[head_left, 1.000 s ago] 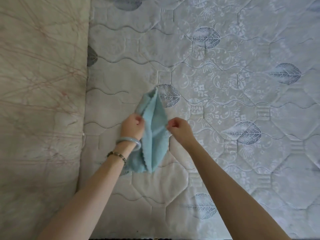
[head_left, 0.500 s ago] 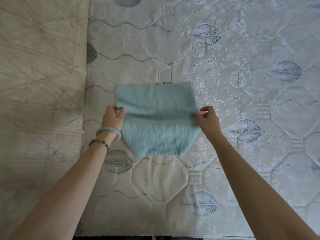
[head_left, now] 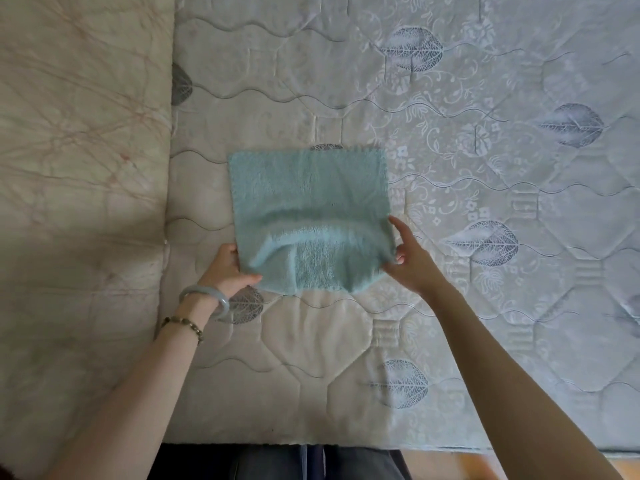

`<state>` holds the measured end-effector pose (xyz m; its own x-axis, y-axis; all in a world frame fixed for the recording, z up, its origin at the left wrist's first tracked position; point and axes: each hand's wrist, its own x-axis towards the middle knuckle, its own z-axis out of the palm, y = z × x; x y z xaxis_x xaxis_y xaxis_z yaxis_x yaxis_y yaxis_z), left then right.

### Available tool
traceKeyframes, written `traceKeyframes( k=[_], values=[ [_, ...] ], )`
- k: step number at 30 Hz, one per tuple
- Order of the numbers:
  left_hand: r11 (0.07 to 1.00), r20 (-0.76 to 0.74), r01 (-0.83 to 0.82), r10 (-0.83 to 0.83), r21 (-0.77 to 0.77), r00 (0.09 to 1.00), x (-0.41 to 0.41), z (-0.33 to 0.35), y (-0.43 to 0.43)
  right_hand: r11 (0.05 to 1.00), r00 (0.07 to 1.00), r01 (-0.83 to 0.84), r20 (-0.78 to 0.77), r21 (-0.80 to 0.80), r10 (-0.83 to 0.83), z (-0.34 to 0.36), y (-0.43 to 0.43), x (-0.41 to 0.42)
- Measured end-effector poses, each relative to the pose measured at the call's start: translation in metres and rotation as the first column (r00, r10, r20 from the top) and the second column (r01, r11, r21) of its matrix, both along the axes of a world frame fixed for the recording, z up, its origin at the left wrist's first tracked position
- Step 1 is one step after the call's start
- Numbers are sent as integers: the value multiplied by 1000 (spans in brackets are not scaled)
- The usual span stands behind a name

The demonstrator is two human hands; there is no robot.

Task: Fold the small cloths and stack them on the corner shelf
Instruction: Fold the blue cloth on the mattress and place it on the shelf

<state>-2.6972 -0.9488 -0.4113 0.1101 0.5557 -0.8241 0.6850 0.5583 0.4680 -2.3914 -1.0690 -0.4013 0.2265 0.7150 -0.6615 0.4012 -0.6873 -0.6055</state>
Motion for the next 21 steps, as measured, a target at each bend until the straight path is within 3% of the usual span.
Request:
traceKeyframes(
  k=[3,6,10,15,21],
  values=[
    [964,152,-264,263,-17,953,-6,7,-6,973,966,227,-134,30,-221,5,-4,8],
    [914,175,-405,397,15,901,-17,11,-12,956,949,287,-154,57,-275,5,-6,11],
    [927,150,-295,265,231,952,-26,18,-18,982,968,187,-181,40,-177,12,-9,5],
    [979,81,-14,-3,206,997,-32,12,-29,983,958,-153,-260,-99,123,8,-17,-13],
    [994,38,-12,7,113,999,-41,6,-36,971,971,-230,55,-62,234,-6,-26,-29]
  ],
)
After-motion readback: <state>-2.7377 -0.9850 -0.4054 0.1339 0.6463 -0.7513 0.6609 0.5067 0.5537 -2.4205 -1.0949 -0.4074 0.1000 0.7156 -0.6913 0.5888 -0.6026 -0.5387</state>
